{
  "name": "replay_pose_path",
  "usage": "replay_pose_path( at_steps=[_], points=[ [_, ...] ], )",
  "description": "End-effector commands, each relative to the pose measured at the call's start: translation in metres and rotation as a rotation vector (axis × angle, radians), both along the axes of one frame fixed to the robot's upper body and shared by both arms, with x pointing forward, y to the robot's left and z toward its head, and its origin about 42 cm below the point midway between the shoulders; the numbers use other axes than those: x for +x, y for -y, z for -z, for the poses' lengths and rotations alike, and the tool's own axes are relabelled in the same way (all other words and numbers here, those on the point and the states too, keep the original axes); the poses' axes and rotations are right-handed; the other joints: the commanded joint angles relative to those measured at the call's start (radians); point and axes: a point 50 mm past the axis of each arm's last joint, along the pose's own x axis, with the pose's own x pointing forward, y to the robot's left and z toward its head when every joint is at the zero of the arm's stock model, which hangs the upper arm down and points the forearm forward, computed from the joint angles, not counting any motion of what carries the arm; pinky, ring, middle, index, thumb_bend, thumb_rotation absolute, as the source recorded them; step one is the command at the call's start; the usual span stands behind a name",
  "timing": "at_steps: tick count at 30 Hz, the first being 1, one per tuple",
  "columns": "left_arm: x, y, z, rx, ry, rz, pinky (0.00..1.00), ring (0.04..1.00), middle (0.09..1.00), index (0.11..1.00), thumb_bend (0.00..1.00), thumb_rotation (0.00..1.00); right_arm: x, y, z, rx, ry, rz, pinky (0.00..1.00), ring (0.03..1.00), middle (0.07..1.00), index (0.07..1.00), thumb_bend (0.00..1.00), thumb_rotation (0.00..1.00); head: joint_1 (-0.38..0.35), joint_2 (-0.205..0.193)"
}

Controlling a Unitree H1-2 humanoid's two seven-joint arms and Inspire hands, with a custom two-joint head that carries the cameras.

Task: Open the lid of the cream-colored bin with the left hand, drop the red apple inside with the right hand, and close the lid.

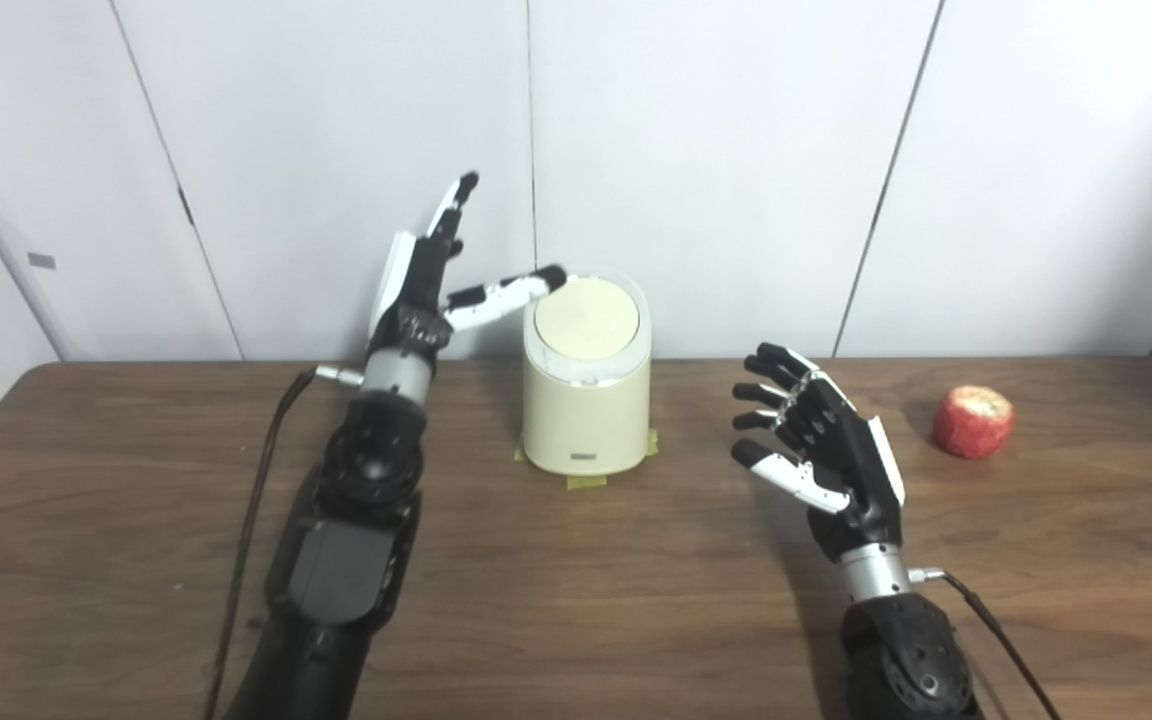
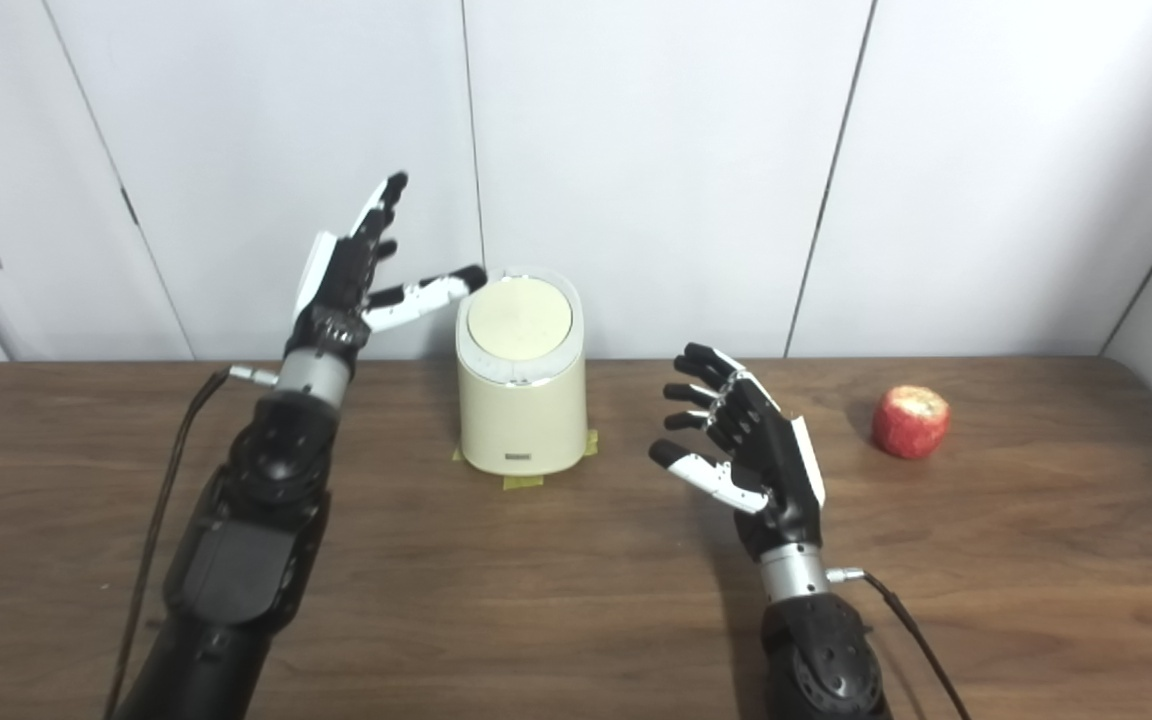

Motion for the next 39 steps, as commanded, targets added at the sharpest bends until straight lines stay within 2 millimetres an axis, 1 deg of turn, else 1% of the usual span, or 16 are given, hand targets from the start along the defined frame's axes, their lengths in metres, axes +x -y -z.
replay_pose_path(
  at_steps=[1, 4, 6, 7, 8, 11, 17, 22, 25, 26, 27, 29, 31, 33, 38, 39],
  points=[
    [0.012, 0.009, -0.034, 0.012, 0.09, 0.021, 0.96, 1.0, 1.0, 1.0, 0.97, 0.35, 0.008, -0.007, -0.015, 0.02, 0.069, 0.003, 0.57, 0.703, 0.777, 0.766, 0.87, 0.3, -0.006, 0.001],
    [0.021, 0.017, -0.034, 0.026, 0.057, 0.043, 0.96, 1.0, 1.0, 1.0, 0.99, 0.31, 0.008, -0.01, -0.016, 0.022, 0.07, 0.007, 0.57, 0.704, 0.778, 0.763, 0.87, 0.31, -0.014, 0.002],
    [0.024, 0.02, -0.032, 0.06, 0.044, 0.047, 0.98, 1.0, 1.0, 1.0, 1.0, 0.32, 0.007, -0.012, -0.017, 0.018, 0.073, 0.006, 0.57, 0.708, 0.78, 0.763, 0.87, 0.31, -0.022, 0.003],
    [0.025, 0.022, -0.031, 0.084, 0.043, 0.043, 0.97, 1.0, 1.0, 1.0, 1.0, 0.32, 0.007, -0.012, -0.018, 0.01, 0.075, 0.006, 0.57, 0.707, 0.782, 0.764, 0.86, 0.32, -0.027, 0.004],
    [0.026, 0.023, -0.031, 0.1, 0.04, 0.039, 0.96, 1.0, 1.0, 1.0, 1.0, 0.33, 0.007, -0.013, -0.019, 0.002, 0.077, 0.005, 0.57, 0.708, 0.783, 0.767, 0.86, 0.33, -0.031, 0.007],
    [0.026, 0.029, -0.029, 0.158, 0.027, 0.023, 0.99, 1.0, 1.0, 1.0, 1.0, 0.35, 0.006, -0.015, -0.02, -0.019, 0.085, 0.007, 0.57, 0.705, 0.788, 0.772, 0.84, 0.35, -0.039, 0.012],
    [0.025, 0.037, -0.027, 0.229, 0.0, 0.014, 1.0, 1.0, 1.0, 1.0, 1.0, 0.3, 0.008, -0.017, -0.021, -0.031, 0.093, 0.007, 0.56, 0.7, 0.79, 0.772, 0.83, 0.35, -0.043, 0.016],
    [0.024, 0.04, -0.024, 0.244, -0.01, 0.008, 0.93, 1.0, 1.0, 1.0, 0.96, 0.21, 0.007, -0.018, -0.022, -0.013, 0.089, 0.006, 0.55, 0.7, 0.791, 0.771, 0.84, 0.36, -0.044, 0.019],
    [0.024, 0.039, -0.021, 0.264, -0.01, 0.003, 0.88, 1.0, 1.0, 1.0, 0.96, 0.19, 0.007, -0.019, -0.023, -0.013, 0.092, 0.0, 0.56, 0.704, 0.794, 0.774, 0.84, 0.36, -0.044, 0.02],
    [0.024, 0.038, -0.019, 0.264, -0.016, 0.003, 0.88, 1.0, 1.0, 1.0, 0.96, 0.19, 0.007, -0.019, -0.023, -0.016, 0.094, 0.001, 0.56, 0.704, 0.794, 0.774, 0.84, 0.36, -0.045, 0.021],
    [0.023, 0.037, -0.018, 0.265, -0.02, 0.002, 0.91, 1.0, 1.0, 1.0, 0.95, 0.16, 0.007, -0.019, -0.023, -0.013, 0.095, -0.002, 0.56, 0.7, 0.794, 0.774, 0.84, 0.36, -0.045, 0.022],
    [0.023, 0.036, -0.016, 0.275, -0.021, -0.001, 0.93, 1.0, 1.0, 1.0, 0.93, 0.13, 0.007, -0.019, -0.023, -0.009, 0.095, -0.004, 0.56, 0.699, 0.795, 0.775, 0.84, 0.35, -0.046, 0.023],
    [0.023, 0.034, -0.015, 0.294, -0.014, -0.009, 0.93, 1.0, 1.0, 1.0, 0.87, 0.05, 0.007, -0.019, -0.023, -0.006, 0.094, -0.005, 0.55, 0.695, 0.791, 0.773, 0.83, 0.34, -0.046, 0.023],
    [0.023, 0.033, -0.014, 0.326, -0.003, -0.018, 0.94, 1.0, 1.0, 1.0, 0.83, 0.01, 0.007, -0.019, -0.024, -0.015, 0.094, -0.003, 0.55, 0.693, 0.79, 0.774, 0.83, 0.35, -0.046, 0.023],
    [0.023, 0.033, -0.012, 0.395, 0.021, -0.055, 0.94, 1.0, 1.0, 1.0, 0.72, 0.0, 0.006, -0.019, -0.024, -0.015, 0.093, -0.006, 0.55, 0.691, 0.792, 0.775, 0.83, 0.35, -0.045, 0.029],
    [0.023, 0.034, -0.011, 0.406, 0.025, -0.063, 0.94, 1.0, 1.0, 1.0, 0.68, 0.0, 0.006, -0.019, -0.025, -0.015, 0.093, -0.007, 0.55, 0.693, 0.794, 0.777, 0.82, 0.35, -0.045, 0.029]
  ],
)
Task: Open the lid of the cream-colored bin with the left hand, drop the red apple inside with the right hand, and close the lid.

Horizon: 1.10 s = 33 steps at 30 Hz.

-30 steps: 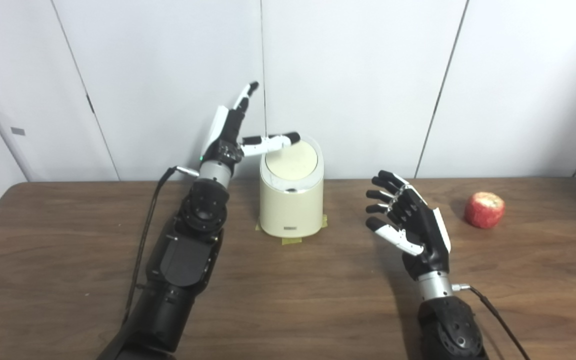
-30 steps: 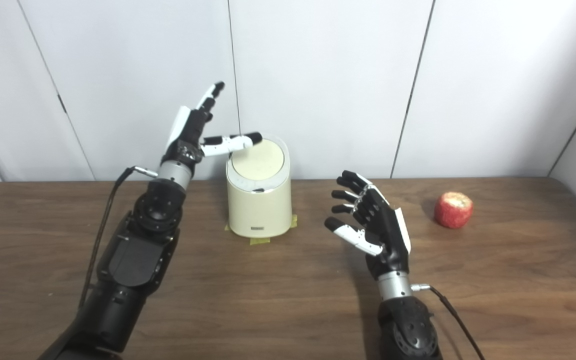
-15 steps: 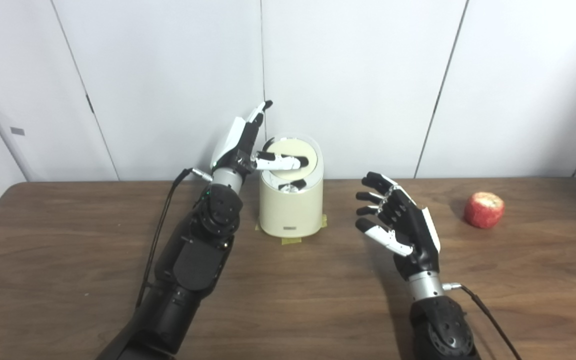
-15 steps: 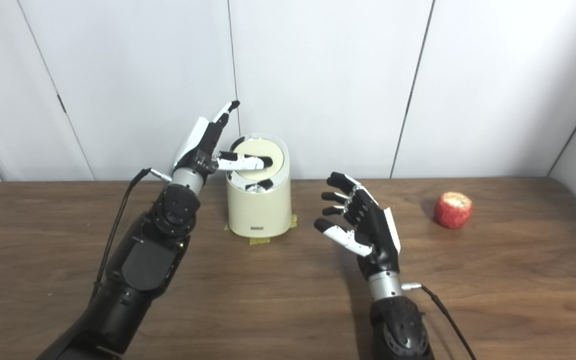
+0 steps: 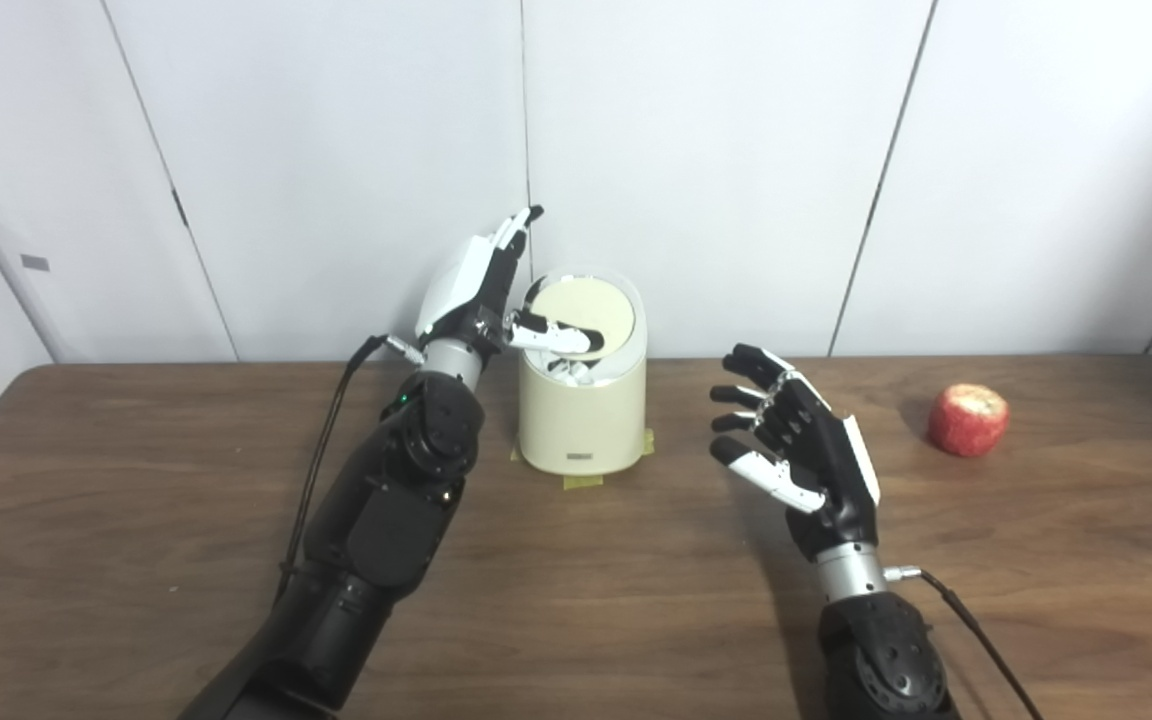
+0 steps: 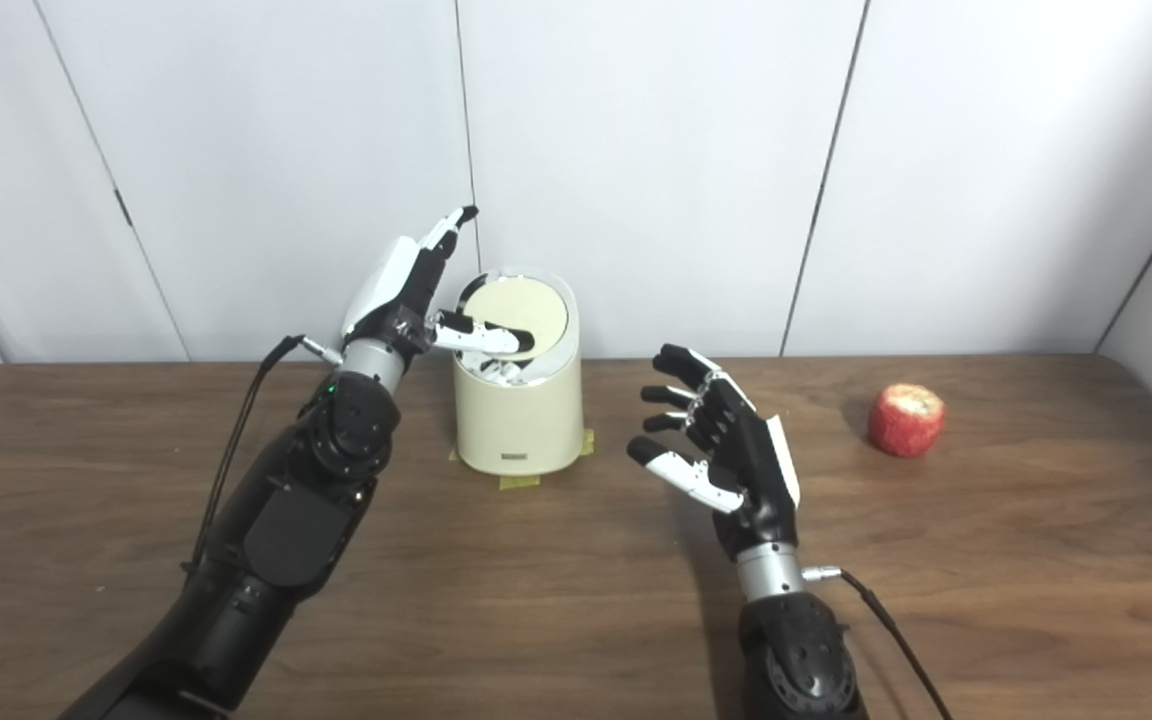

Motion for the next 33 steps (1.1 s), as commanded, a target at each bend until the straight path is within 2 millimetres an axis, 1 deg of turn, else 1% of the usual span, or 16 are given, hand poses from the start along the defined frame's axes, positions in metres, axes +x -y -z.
replay_pose_path(
  at_steps=[1, 4, 7, 10, 11, 13, 14, 15, 16, 18, 22, 25, 27, 28, 30, 33],
  points=[
    [0.007, 0.003, -0.03, 0.035, 0.113, -0.022, 0.93, 1.0, 1.0, 1.0, 0.67, 0.0, 0.006, -0.004, -0.023, 0.012, 0.092, -0.015, 0.55, 0.694, 0.795, 0.778, 0.82, 0.35, -0.001, 0.002],
    [0.006, 0.004, -0.03, 0.074, 0.133, -0.05, 0.93, 1.0, 1.0, 1.0, 0.63, 0.0, 0.006, -0.004, -0.023, 0.014, 0.091, -0.015, 0.56, 0.697, 0.795, 0.778, 0.82, 0.34, 0.0, 0.003],
    [0.006, 0.003, -0.03, 0.115, 0.143, -0.059, 0.97, 1.0, 1.0, 1.0, 0.57, 0.0, 0.006, -0.005, -0.024, 0.01, 0.094, -0.018, 0.57, 0.697, 0.793, 0.776, 0.82, 0.34, 0.001, 0.006],
    [0.005, 0.003, -0.03, 0.19, 0.151, -0.075, 0.99, 1.0, 1.0, 1.0, 0.56, 0.0, 0.006, -0.004, -0.024, 0.006, 0.094, -0.018, 0.56, 0.698, 0.796, 0.776, 0.83, 0.35, 0.002, 0.008],
    [0.005, 0.003, -0.029, 0.234, 0.164, -0.085, 0.97, 1.0, 1.0, 1.0, 0.59, 0.0, 0.006, -0.004, -0.024, 0.003, 0.096, -0.016, 0.56, 0.696, 0.795, 0.776, 0.82, 0.35, 0.002, 0.008],
    [0.004, 0.004, -0.029, 0.345, 0.197, -0.11, 0.9, 1.0, 1.0, 1.0, 0.7, 0.0, 0.006, -0.003, -0.024, 0.003, 0.098, -0.018, 0.56, 0.695, 0.795, 0.777, 0.82, 0.35, 0.004, 0.011],
    [0.003, 0.004, -0.028, 0.423, 0.221, -0.126, 0.89, 1.0, 1.0, 1.0, 0.73, 0.0, 0.006, -0.003, -0.024, 0.006, 0.096, -0.02, 0.56, 0.695, 0.796, 0.777, 0.82, 0.35, 0.004, 0.011],
    [0.003, 0.004, -0.027, 0.483, 0.239, -0.137, 0.86, 1.0, 1.0, 1.0, 0.79, 0.0, 0.006, -0.003, -0.024, 0.007, 0.094, -0.02, 0.56, 0.694, 0.796, 0.777, 0.82, 0.35, 0.005, 0.011],
    [0.003, 0.005, -0.026, 0.535, 0.254, -0.142, 0.84, 1.0, 1.0, 1.0, 0.82, 0.0, 0.005, -0.004, -0.024, 0.004, 0.093, -0.019, 0.56, 0.694, 0.796, 0.777, 0.83, 0.34, 0.005, 0.011],
    [0.002, 0.005, -0.025, 0.606, 0.266, -0.142, 0.86, 1.0, 1.0, 1.0, 0.88, 0.0, 0.005, -0.004, -0.024, 0.007, 0.093, -0.021, 0.57, 0.694, 0.796, 0.774, 0.83, 0.34, 0.007, 0.012],
    [0.001, 0.005, -0.022, 0.679, 0.256, -0.136, 0.87, 1.0, 1.0, 1.0, 0.93, 0.0, 0.005, -0.005, -0.025, 0.0, 0.092, -0.017, 0.57, 0.693, 0.795, 0.777, 0.84, 0.36, 0.01, 0.013],
    [0.0, 0.003, -0.02, 0.698, 0.255, -0.131, 0.86, 1.0, 1.0, 1.0, 0.96, 0.0, 0.005, -0.005, -0.025, 0.001, 0.093, -0.018, 0.57, 0.694, 0.795, 0.779, 0.84, 0.36, 0.01, 0.013],
    [-0.001, 0.002, -0.019, 0.678, 0.261, -0.126, 0.85, 1.0, 1.0, 1.0, 0.98, 0.04, 0.005, -0.006, -0.025, 0.005, 0.097, -0.021, 0.57, 0.696, 0.795, 0.78, 0.83, 0.36, 0.01, 0.013],
    [-0.001, 0.002, -0.02, 0.65, 0.269, -0.123, 0.83, 1.0, 1.0, 1.0, 0.99, 0.08, 0.005, -0.006, -0.025, 0.007, 0.099, -0.023, 0.57, 0.698, 0.796, 0.781, 0.82, 0.35, 0.01, 0.013],
    [-0.004, 0.002, -0.025, 0.553, 0.286, -0.118, 0.79, 1.0, 1.0, 1.0, 0.99, 0.16, 0.006, -0.006, -0.025, 0.011, 0.101, -0.027, 0.57, 0.701, 0.8, 0.783, 0.82, 0.34, 0.013, 0.012],
    [-0.009, 0.002, -0.036, 0.342, 0.296, -0.088, 0.79, 1.0, 1.0, 1.0, 0.98, 0.21, 0.006, -0.006, -0.024, 0.002, 0.099, -0.025, 0.57, 0.696, 0.798, 0.782, 0.82, 0.34, 0.014, 0.01]
  ],
)
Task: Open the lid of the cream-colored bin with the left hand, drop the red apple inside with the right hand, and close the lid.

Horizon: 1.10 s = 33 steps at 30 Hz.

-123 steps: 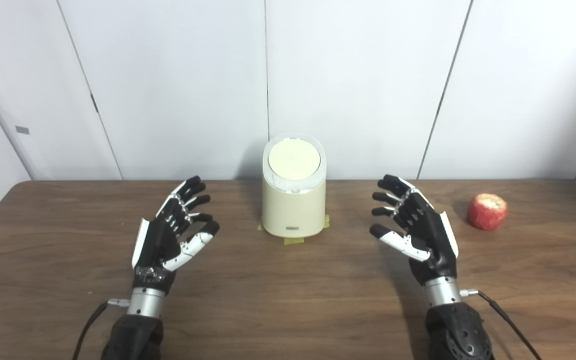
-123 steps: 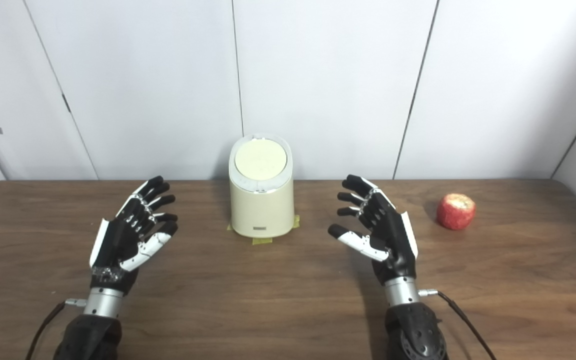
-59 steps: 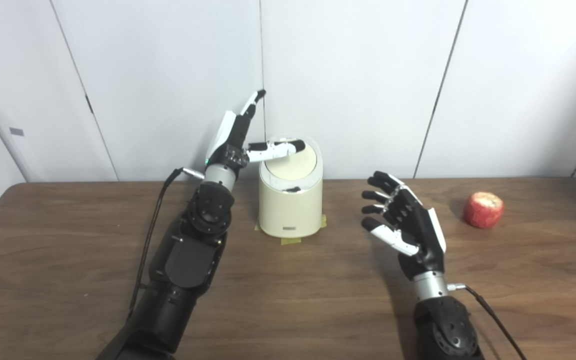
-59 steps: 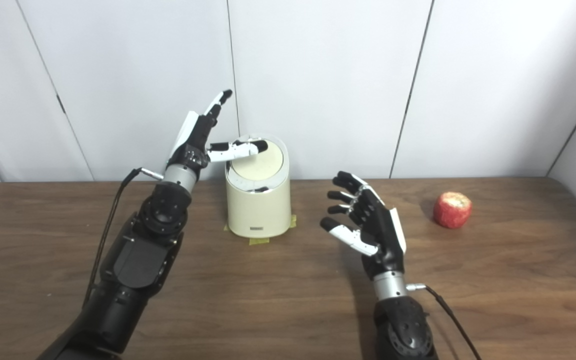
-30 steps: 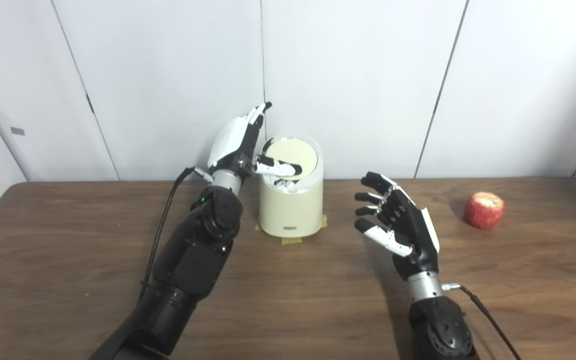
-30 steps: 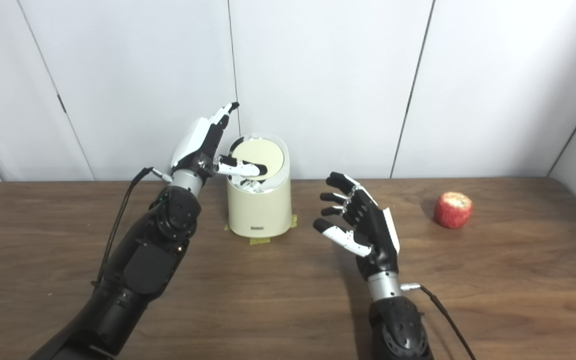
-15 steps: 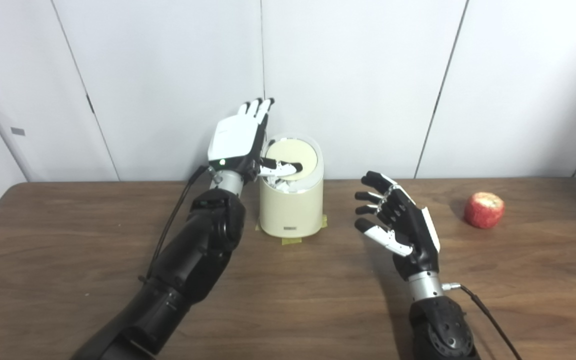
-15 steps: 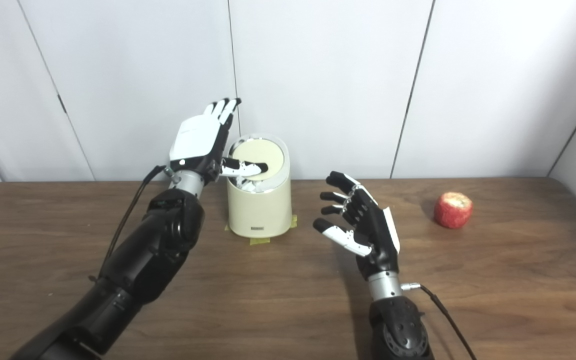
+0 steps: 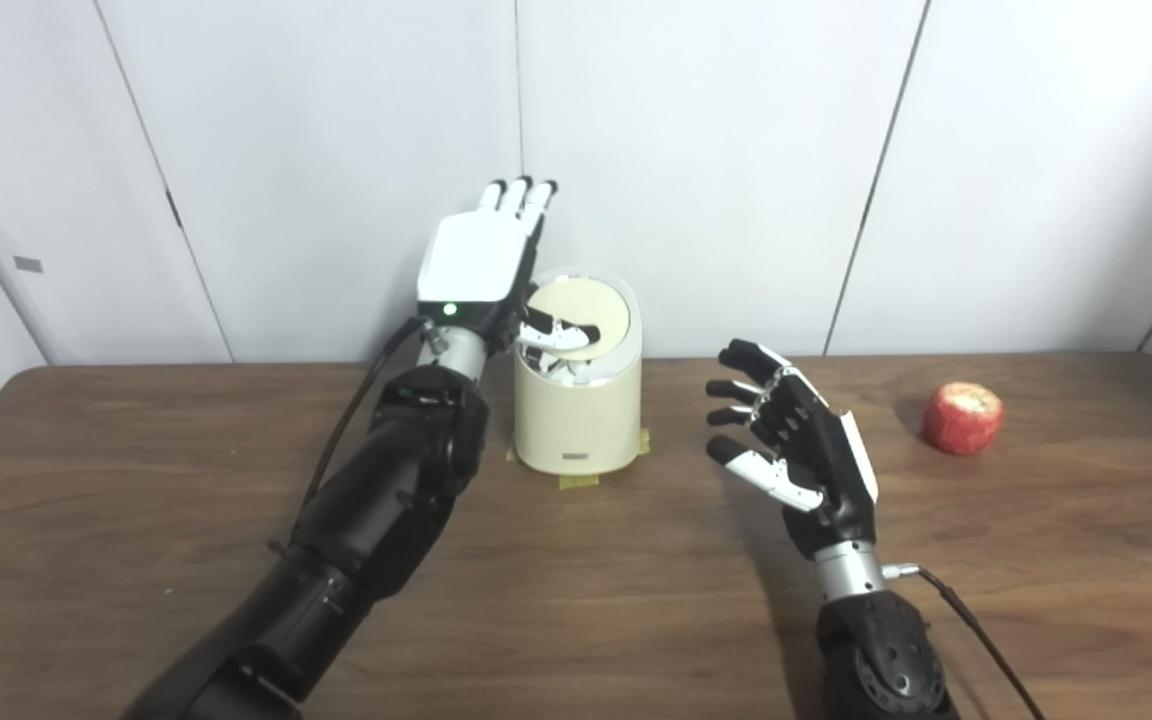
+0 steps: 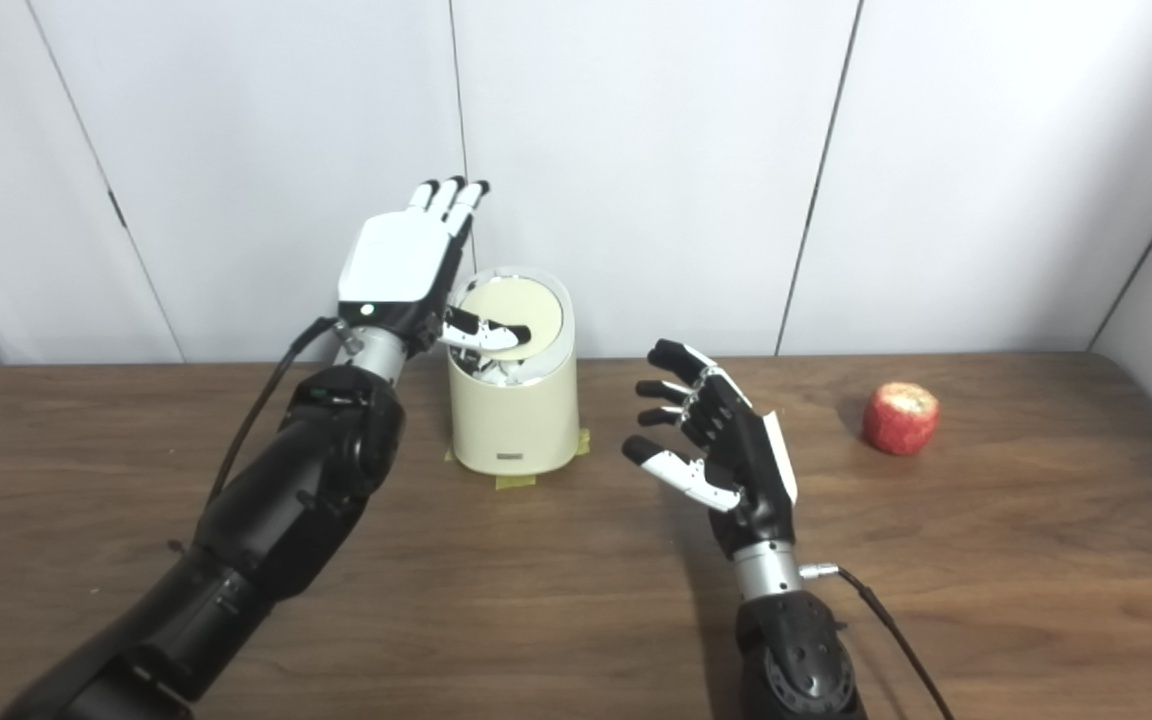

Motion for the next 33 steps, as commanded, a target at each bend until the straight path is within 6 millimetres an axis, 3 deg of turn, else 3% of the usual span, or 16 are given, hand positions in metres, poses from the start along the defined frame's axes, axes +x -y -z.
replay_pose_path(
  at_steps=[1, 3, 7, 8, 10, 11, 14, 16, 17, 21, 23, 28, 33],
  points=[
    [0.0, 0.0, -0.029, -0.147, 0.081, 0.049, 0.78, 1.0, 1.0, 1.0, 0.96, 0.24, 0.008, -0.004, -0.02, -0.005, 0.081, -0.011, 0.56, 0.69, 0.795, 0.78, 0.82, 0.36, 0.0, 0.0],
    [-0.002, -0.003, -0.036, -0.286, 0.101, 0.112, 0.75, 0.997, 1.0, 1.0, 0.92, 0.27, 0.008, -0.004, -0.019, 0.0, 0.079, -0.014, 0.56, 0.691, 0.796, 0.779, 0.81, 0.35, 0.001, -0.002],
    [-0.007, -0.013, -0.046, -0.51, 0.137, 0.206, 0.91, 1.0, 1.0, 1.0, 0.84, 0.32, 0.007, -0.004, -0.019, 0.001, 0.077, -0.016, 0.57, 0.695, 0.799, 0.779, 0.81, 0.36, -0.001, -0.002],
    [-0.009, -0.017, -0.048, -0.558, 0.132, 0.223, 0.89, 1.0, 1.0, 1.0, 0.83, 0.33, 0.007, -0.004, -0.019, 0.001, 0.075, -0.015, 0.57, 0.697, 0.801, 0.779, 0.81, 0.36, -0.001, -0.001],
    [-0.013, -0.027, -0.052, -0.613, 0.08, 0.242, 0.7, 0.921, 1.0, 1.0, 0.82, 0.31, 0.007, -0.004, -0.018, -0.004, 0.07, -0.009, 0.56, 0.69, 0.793, 0.766, 0.81, 0.36, 0.004, -0.001],
    [-0.016, -0.033, -0.053, -0.643, 0.035, 0.253, 0.65, 0.896, 1.0, 1.0, 0.82, 0.3, 0.007, -0.004, -0.018, -0.008, 0.066, -0.006, 0.56, 0.686, 0.789, 0.761, 0.81, 0.36, 0.006, -0.001],
    [-0.026, -0.05, -0.05, -0.705, -0.044, 0.276, 0.64, 0.843, 0.978, 1.0, 0.83, 0.25, 0.006, -0.003, -0.017, -0.009, 0.062, -0.007, 0.56, 0.684, 0.785, 0.752, 0.82, 0.38, 0.004, 0.0],
    [-0.035, -0.066, -0.043, -0.735, -0.08, 0.299, 0.74, 0.843, 0.913, 0.967, 0.82, 0.23, 0.005, -0.002, -0.017, -0.005, 0.063, -0.01, 0.57, 0.693, 0.79, 0.763, 0.8, 0.36, 0.003, 0.001],
    [-0.04, -0.076, -0.037, -0.745, -0.097, 0.315, 0.77, 0.847, 0.892, 0.953, 0.82, 0.23, 0.005, -0.001, -0.018, -0.004, 0.064, -0.009, 0.57, 0.695, 0.791, 0.766, 0.79, 0.35, 0.004, 0.002],
    [-0.054, -0.107, -0.007, -0.787, -0.138, 0.325, 0.68, 0.798, 0.828, 0.918, 0.91, 0.24, 0.006, 0.004, -0.016, -0.014, 0.061, 0.0, 0.56, 0.694, 0.788, 0.768, 0.79, 0.35, 0.006, 0.002],
    [-0.063, -0.119, 0.014, -0.838, -0.143, 0.302, 0.7, 0.803, 0.832, 0.901, 0.96, 0.25, 0.006, 0.008, -0.015, -0.01, 0.059, 0.001, 0.57, 0.701, 0.786, 0.769, 0.8, 0.35, 0.006, 0.003],
    [-0.082, -0.137, 0.055, -0.92, -0.095, 0.253, 0.64, 0.751, 0.815, 0.865, 0.9, 0.24, 0.007, 0.015, -0.014, 0.015, 0.052, 0.003, 0.57, 0.692, 0.779, 0.767, 0.82, 0.33, -0.003, -0.001],
    [-0.099, -0.152, 0.089, -0.978, -0.077, 0.249, 0.68, 0.781, 0.83, 0.874, 0.83, 0.25, 0.007, 0.029, -0.013, 0.01, 0.059, 0.016, 0.57, 0.689, 0.784, 0.774, 0.84, 0.33, -0.038, -0.012]
  ],
)
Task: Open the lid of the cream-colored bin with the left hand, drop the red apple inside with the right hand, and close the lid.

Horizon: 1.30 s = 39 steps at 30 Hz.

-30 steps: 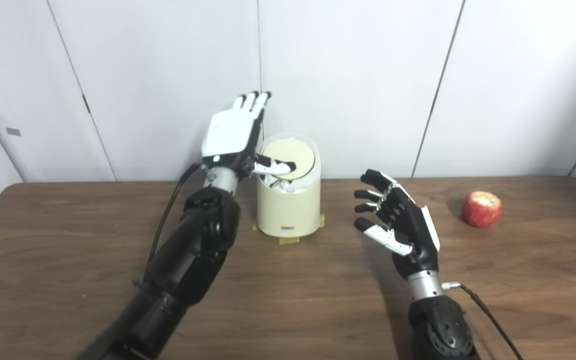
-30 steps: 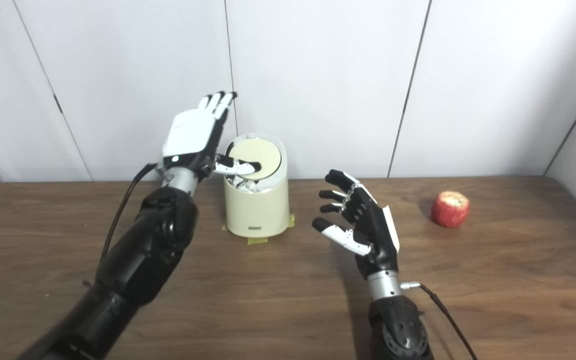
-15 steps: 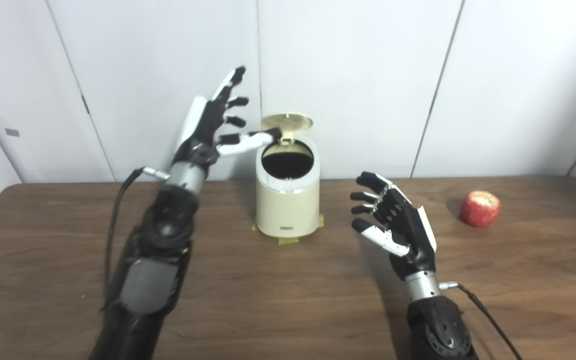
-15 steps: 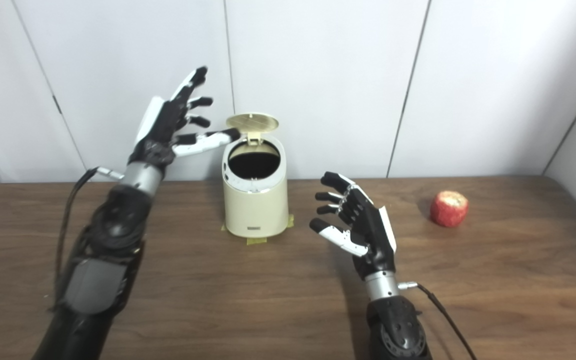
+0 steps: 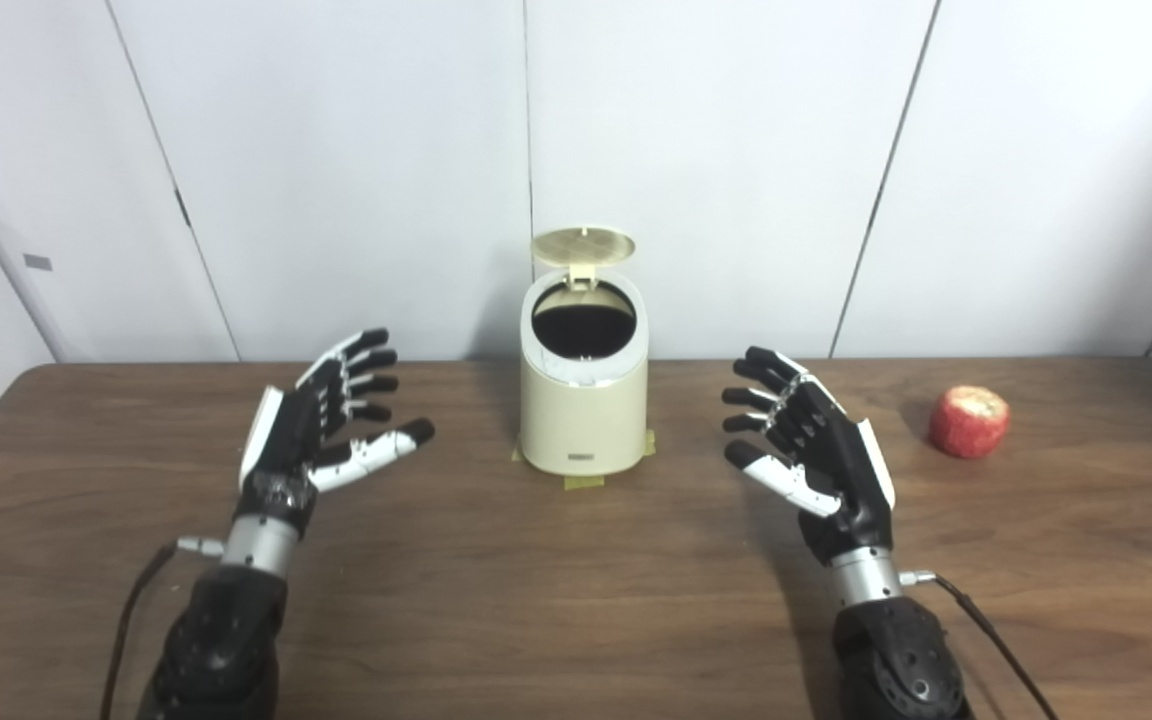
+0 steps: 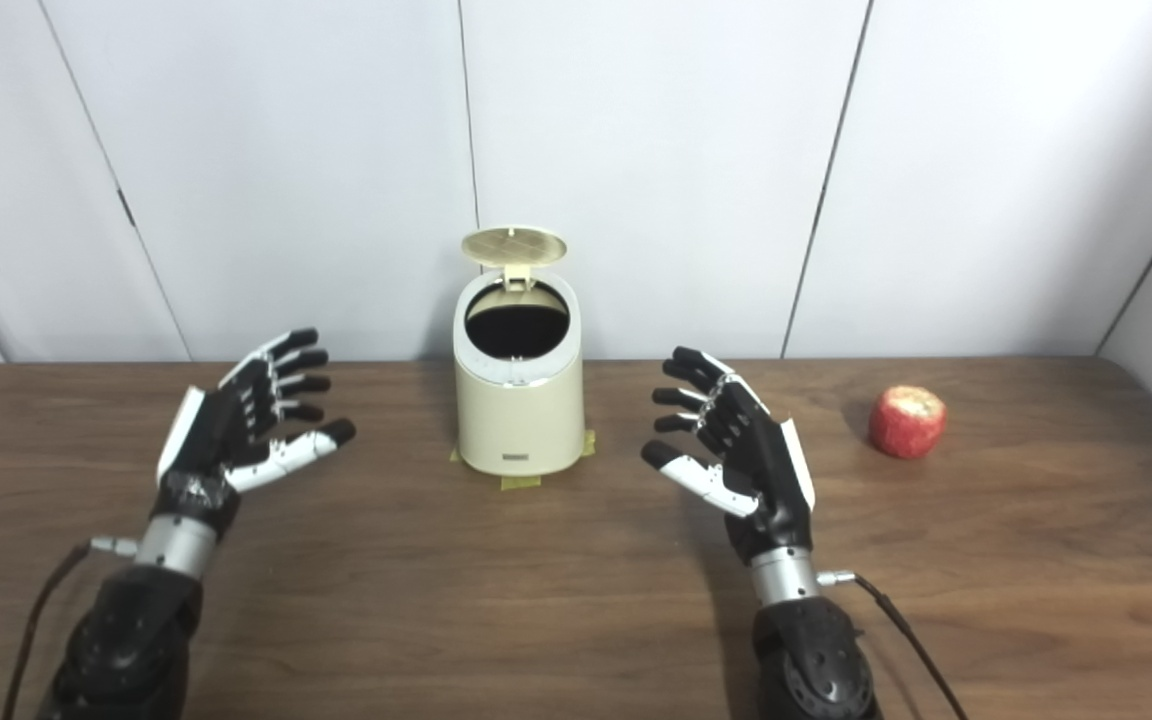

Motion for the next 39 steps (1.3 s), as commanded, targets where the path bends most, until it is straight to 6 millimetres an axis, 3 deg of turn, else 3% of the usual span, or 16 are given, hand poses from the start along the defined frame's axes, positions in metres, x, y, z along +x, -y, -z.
replay_pose_path(
  at_steps=[1, 6, 13, 18, 22, 29, 31, 39],
  points=[
    [0.003, -0.006, -0.014, -0.015, 0.107, 0.006, 0.68, 0.783, 0.831, 0.877, 0.83, 0.26, 0.011, 0.013, -0.019, -0.013, 0.08, 0.016, 0.56, 0.688, 0.787, 0.777, 0.84, 0.33, -0.005, 0.001],
    [-0.004, -0.01, 0.006, -0.028, 0.087, 0.01, 0.69, 0.803, 0.842, 0.889, 0.82, 0.28, 0.018, 0.041, -0.043, -0.177, 0.096, 0.03, 0.62, 0.705, 0.813, 0.812, 0.84, 0.28, -0.091, -0.014],
    [-0.006, -0.016, 0.023, -0.005, 0.074, 0.041, 0.69, 0.812, 0.857, 0.895, 0.83, 0.29, 0.024, 0.075, -0.119, -0.466, 0.15, 0.168, 0.62, 0.706, 0.818, 0.849, 0.78, 0.16, -0.191, -0.058],
    [-0.005, -0.025, 0.023, 0.011, 0.063, 0.04, 0.72, 0.82, 0.863, 0.908, 0.81, 0.3, 0.038, 0.112, -0.159, -0.557, 0.169, 0.324, 0.56, 0.688, 0.789, 0.822, 0.82, 0.18, -0.239, -0.077],
    [-0.004, -0.03, 0.022, 0.017, 0.06, 0.035, 0.72, 0.82, 0.859, 0.913, 0.79, 0.28, 0.048, 0.148, -0.179, -0.652, 0.135, 0.442, 0.63, 0.736, 0.784, 0.827, 0.8, 0.22, -0.254, -0.082],
    [-0.003, -0.032, 0.021, -0.002, 0.052, 0.031, 0.72, 0.838, 0.869, 0.932, 0.81, 0.26, 0.049, 0.189, -0.201, -0.796, 0.057, 0.509, 0.69, 0.763, 0.802, 0.835, 0.79, 0.2, -0.251, -0.085],
    [-0.002, -0.032, 0.021, -0.009, 0.052, 0.033, 0.73, 0.839, 0.871, 0.943, 0.82, 0.26, 0.048, 0.198, -0.205, -0.824, 0.007, 0.508, 0.7, 0.791, 0.824, 0.841, 0.81, 0.24, -0.251, -0.085],
    [-0.003, -0.03, 0.018, 0.004, 0.054, 0.039, 0.72, 0.824, 0.869, 0.946, 0.8, 0.25, 0.043, 0.227, -0.187, -0.817, -0.155, 0.439, 0.8, 0.848, 0.857, 0.906, 0.78, 0.21, -0.261, -0.081]
  ],
)
